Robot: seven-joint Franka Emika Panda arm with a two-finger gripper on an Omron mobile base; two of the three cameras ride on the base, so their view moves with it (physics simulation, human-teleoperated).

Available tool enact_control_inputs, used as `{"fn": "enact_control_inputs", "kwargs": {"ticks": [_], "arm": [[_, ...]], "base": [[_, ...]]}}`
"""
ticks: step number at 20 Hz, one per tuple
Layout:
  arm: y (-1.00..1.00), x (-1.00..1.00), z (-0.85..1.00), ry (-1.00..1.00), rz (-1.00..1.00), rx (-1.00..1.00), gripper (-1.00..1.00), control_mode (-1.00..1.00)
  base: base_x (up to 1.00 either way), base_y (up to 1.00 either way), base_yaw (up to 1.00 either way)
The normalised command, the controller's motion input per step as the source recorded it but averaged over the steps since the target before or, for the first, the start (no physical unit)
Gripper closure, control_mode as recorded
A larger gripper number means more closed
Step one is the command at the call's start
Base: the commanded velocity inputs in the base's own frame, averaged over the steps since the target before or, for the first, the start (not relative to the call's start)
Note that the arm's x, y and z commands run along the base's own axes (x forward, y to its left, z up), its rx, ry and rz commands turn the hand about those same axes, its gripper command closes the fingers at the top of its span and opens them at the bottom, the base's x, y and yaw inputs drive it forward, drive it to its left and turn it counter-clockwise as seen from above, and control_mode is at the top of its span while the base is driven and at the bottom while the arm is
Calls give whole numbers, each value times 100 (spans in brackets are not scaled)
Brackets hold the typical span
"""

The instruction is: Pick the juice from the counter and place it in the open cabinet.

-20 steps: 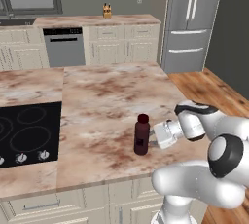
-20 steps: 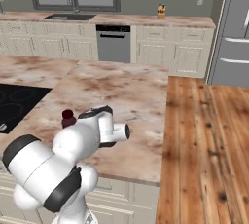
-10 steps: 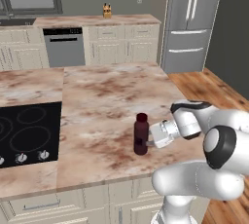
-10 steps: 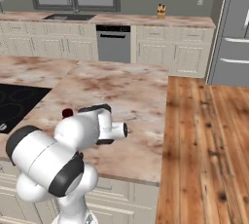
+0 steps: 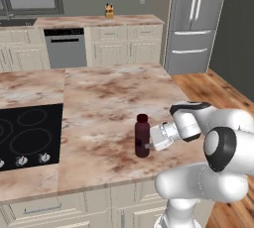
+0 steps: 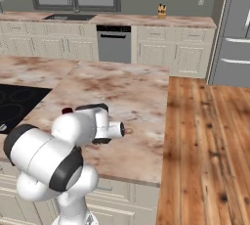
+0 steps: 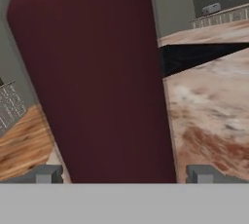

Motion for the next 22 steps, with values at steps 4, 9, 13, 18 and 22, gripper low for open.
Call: {"fn": "enact_control_inputs", "kwargs": {"ticks": [4,9,13,18,22], "arm": [[8,-1,0,0,1,0,-100,-100],[0,0,0,0,0,0,100,-100],[0,0,0,0,0,0,100,-100],[0,-1,2,0,0,0,100,-100],[-21,-32,55,1,-9,0,100,-100]], "base": [[0,0,0],[0,0,0],[0,0,0],[0,0,0],[0,0,0]]}}
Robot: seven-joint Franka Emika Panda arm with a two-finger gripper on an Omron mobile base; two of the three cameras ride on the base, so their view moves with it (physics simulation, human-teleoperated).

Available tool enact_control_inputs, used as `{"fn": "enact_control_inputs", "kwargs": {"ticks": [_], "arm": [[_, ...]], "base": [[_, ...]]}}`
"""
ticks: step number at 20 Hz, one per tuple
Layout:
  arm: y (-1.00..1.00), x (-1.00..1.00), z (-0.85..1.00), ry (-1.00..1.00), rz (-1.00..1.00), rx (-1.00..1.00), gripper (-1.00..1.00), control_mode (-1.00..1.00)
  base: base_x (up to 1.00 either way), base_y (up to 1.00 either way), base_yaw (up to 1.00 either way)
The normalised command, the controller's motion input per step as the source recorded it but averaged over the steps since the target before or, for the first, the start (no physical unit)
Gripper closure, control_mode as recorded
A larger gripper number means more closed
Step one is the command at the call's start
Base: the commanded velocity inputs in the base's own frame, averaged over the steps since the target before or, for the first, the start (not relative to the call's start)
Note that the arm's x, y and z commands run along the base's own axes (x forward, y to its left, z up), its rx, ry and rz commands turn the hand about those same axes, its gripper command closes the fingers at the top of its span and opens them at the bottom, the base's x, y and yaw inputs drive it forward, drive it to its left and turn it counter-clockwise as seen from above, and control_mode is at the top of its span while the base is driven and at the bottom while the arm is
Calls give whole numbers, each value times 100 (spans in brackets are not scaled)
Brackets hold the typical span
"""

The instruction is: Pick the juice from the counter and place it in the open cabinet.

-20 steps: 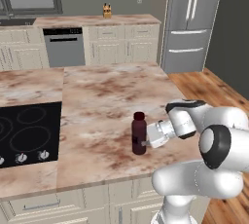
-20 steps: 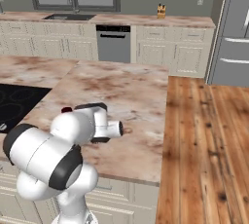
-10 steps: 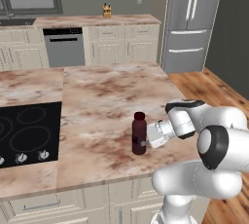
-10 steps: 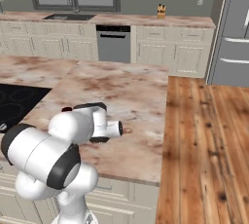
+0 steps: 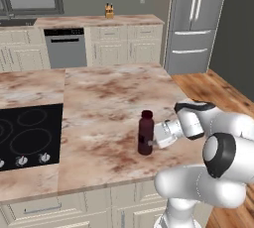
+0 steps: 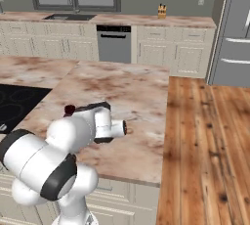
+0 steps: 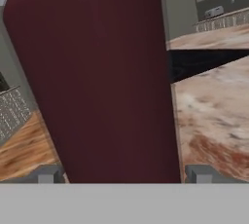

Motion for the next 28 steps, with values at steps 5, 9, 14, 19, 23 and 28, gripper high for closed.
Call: {"fn": "enact_control_inputs", "kwargs": {"ticks": [5,9,14,19,23,28], "arm": [[-33,-44,90,1,-17,0,100,-100],[-36,-31,99,13,-18,0,100,-100],[-36,-19,89,22,-24,0,100,-100],[-28,-27,76,22,-29,-2,100,-100],[-8,-21,52,11,-26,-11,100,-100],[-10,-10,33,4,-21,-22,100,-100]], "base": [[0,0,0],[0,0,0],[0,0,0],[0,0,0],[0,0,0],[0,0,0]]}}
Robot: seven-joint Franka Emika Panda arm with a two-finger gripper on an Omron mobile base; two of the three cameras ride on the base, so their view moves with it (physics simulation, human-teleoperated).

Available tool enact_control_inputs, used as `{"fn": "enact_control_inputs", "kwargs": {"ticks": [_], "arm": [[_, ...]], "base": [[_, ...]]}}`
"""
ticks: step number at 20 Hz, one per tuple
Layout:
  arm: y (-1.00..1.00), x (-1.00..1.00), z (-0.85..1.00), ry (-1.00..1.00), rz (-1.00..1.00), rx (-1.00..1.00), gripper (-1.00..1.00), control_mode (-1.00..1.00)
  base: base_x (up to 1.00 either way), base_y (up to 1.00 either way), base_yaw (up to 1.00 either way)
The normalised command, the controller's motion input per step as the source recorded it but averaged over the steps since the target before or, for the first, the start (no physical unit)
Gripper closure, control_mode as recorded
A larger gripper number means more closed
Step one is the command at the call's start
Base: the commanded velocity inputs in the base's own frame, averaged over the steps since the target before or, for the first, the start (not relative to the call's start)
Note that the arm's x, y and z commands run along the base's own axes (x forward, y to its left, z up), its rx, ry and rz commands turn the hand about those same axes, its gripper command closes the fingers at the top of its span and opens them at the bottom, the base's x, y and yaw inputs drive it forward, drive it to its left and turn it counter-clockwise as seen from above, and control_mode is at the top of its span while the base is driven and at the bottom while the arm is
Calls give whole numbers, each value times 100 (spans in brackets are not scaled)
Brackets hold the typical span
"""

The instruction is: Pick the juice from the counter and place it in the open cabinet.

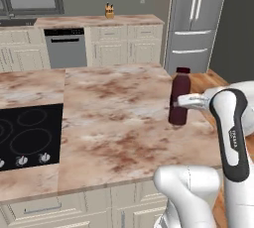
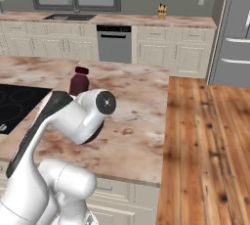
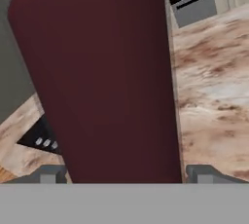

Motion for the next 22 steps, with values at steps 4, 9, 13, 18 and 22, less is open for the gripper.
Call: {"fn": "enact_control_inputs", "kwargs": {"ticks": [4,9,13,18,22], "arm": [[0,-11,33,4,-20,-26,100,-100],[0,-9,53,14,-22,-22,100,-100],[0,-25,72,14,-29,-9,100,-100],[-1,-35,44,8,-28,-11,100,-100],[0,-63,8,0,-25,-5,100,-100]], "base": [[0,0,0],[0,0,0],[0,0,0],[0,0,0],[0,0,0]]}}
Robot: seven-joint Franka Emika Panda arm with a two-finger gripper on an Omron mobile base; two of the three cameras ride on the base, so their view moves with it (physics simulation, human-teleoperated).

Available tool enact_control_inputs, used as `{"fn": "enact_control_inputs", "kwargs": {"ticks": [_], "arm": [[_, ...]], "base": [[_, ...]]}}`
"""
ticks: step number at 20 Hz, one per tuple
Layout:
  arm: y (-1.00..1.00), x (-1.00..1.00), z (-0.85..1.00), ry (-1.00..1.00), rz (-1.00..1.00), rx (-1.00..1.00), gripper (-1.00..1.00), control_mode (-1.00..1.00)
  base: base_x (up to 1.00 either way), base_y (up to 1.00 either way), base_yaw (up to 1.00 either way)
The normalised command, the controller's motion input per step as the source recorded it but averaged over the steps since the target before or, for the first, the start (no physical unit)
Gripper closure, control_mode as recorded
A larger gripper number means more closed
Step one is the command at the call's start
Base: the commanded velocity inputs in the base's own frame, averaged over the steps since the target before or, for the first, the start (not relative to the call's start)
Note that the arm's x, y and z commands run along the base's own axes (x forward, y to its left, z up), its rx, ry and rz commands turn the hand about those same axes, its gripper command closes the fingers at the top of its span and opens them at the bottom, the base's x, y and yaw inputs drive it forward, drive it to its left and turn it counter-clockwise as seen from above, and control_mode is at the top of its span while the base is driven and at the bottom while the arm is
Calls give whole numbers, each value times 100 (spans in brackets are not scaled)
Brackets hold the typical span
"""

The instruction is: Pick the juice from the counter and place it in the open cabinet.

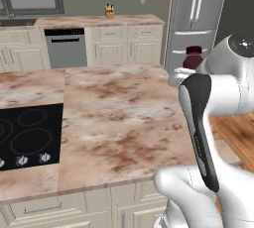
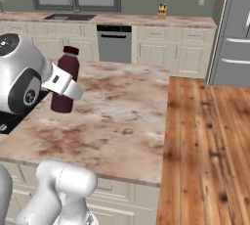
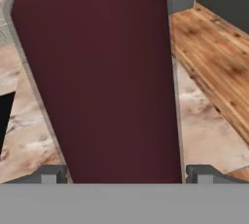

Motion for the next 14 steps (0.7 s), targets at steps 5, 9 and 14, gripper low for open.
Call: {"fn": "enact_control_inputs", "kwargs": {"ticks": [5,9,14], "arm": [[0,-49,11,-3,-11,-2,100,-100],[0,-19,22,-5,-1,0,100,-100],[0,0,7,0,3,0,100,-100]], "base": [[0,0,0],[0,0,0],[0,0,0]]}}
